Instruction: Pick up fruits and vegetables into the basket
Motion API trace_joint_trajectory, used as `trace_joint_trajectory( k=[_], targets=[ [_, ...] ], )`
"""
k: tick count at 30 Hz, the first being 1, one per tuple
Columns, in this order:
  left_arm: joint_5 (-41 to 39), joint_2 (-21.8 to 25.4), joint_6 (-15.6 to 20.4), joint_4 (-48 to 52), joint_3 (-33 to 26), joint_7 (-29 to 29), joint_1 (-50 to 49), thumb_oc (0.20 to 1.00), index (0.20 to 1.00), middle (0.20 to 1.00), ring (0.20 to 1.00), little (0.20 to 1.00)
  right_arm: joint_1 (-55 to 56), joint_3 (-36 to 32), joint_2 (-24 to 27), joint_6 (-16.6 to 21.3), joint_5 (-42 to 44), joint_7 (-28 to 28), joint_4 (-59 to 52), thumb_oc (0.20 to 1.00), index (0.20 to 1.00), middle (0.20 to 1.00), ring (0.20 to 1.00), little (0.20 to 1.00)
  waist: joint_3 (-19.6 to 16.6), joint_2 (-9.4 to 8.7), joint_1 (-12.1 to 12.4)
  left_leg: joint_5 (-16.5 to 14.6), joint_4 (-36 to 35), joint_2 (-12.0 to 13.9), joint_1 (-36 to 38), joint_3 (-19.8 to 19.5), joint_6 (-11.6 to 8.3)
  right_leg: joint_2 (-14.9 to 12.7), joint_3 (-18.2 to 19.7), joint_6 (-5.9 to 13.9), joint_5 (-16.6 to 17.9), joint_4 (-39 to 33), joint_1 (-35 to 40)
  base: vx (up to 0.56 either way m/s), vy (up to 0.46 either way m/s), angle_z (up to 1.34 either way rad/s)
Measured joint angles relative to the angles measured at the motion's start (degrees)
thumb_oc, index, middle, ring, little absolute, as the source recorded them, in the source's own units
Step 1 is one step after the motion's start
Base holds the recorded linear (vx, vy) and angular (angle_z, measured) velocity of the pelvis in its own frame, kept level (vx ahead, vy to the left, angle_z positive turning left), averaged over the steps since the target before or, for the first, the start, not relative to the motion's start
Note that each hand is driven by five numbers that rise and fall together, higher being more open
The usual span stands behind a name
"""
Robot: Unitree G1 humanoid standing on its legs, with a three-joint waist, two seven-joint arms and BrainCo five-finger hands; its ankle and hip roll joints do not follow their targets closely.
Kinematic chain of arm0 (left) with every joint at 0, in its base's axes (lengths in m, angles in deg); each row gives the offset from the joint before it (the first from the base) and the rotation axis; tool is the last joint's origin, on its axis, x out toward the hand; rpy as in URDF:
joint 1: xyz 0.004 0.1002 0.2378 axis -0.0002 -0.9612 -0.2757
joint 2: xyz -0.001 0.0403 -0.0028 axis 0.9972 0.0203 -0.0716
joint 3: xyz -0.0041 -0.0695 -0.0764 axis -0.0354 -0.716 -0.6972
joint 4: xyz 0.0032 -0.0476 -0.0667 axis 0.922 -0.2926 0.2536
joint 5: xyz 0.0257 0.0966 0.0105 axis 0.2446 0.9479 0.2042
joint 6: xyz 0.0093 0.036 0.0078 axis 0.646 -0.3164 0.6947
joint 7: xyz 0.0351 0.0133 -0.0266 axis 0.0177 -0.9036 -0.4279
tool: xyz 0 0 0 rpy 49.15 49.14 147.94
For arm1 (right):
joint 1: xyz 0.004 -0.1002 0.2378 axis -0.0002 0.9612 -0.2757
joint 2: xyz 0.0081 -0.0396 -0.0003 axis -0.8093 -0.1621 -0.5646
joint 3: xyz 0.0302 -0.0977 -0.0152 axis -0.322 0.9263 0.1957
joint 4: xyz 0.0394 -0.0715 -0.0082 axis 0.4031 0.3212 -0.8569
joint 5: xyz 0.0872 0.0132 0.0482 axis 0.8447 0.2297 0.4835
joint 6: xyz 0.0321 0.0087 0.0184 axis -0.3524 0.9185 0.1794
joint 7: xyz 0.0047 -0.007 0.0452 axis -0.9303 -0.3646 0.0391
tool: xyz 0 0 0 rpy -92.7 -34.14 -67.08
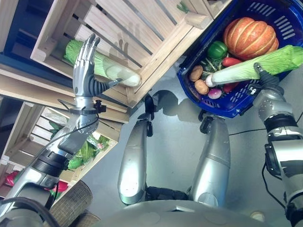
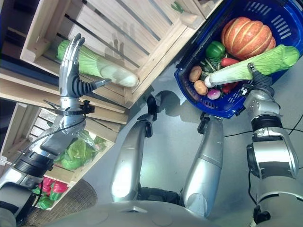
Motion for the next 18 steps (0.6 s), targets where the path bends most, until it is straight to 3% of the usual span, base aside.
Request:
trace_joint_trajectory(
  k=[2, 3, 4, 18],
  targets=[
    [0.87, 1.41, -0.20, -0.16, -0.02, -0.43, 0.07, 1.000, 1.000, 1.000, 1.000, 1.000, -0.78, -0.01, 0.79, -0.68, 0.97, -2.16, 1.33, 0.200, 0.200, 0.200, 0.200, 0.200, 0.00, 0.00, 0.30, -0.06, 1.02, 0.06, -1.17, -0.47, -0.08, -0.02, -0.01, -0.02, -0.02, 0.66, -0.63, -0.01, -0.069, 0.11],
    [1.36, 1.84, -0.23, -0.16, 0.00, -0.59, 0.24, 1.000, 1.000, 1.000, 1.000, 1.000, -1.15, 0.10, 0.93, -0.64, 0.97, -3.05, 2.47, 0.944, 0.944, 0.944, 0.944, 0.944, 0.00, 0.00, 0.38, -0.13, 1.43, 0.06, -1.45, -0.75, -0.12, 0.01, 0.02, -0.13, -0.08, 0.74, -0.65, -0.01, -0.055, 0.10],
    [2.32, 2.26, -0.25, -0.13, 0.00, -0.67, 0.40, 1.000, 1.000, 1.000, 1.000, 1.000, -1.21, 0.20, 1.08, -0.75, 0.85, -3.28, 2.82, 1.000, 1.000, 1.000, 1.000, 1.000, 0.00, 0.00, 0.37, -0.14, 1.57, 0.06, -1.57, -0.82, -0.10, 0.01, 0.05, -0.23, -0.14, 0.83, -0.65, 0.00, -0.024, 0.07],
    [12.09, 8.02, -1.00, -2.28, 1.22, -4.79, 8.04, 1.000, 1.000, 1.000, 1.000, 1.000, -1.00, 5.01, 0.13, -0.79, -11.60, -0.89, 3.65, 1.000, 1.000, 1.000, 1.000, 1.000, -0.01, 0.01, 0.31, -0.88, 2.71, 0.01, -1.68, -0.55, 0.06, 0.51, 0.79, -0.15, 0.33, 0.66, -0.65, 0.01, 0.043, -0.02]
  ],
)
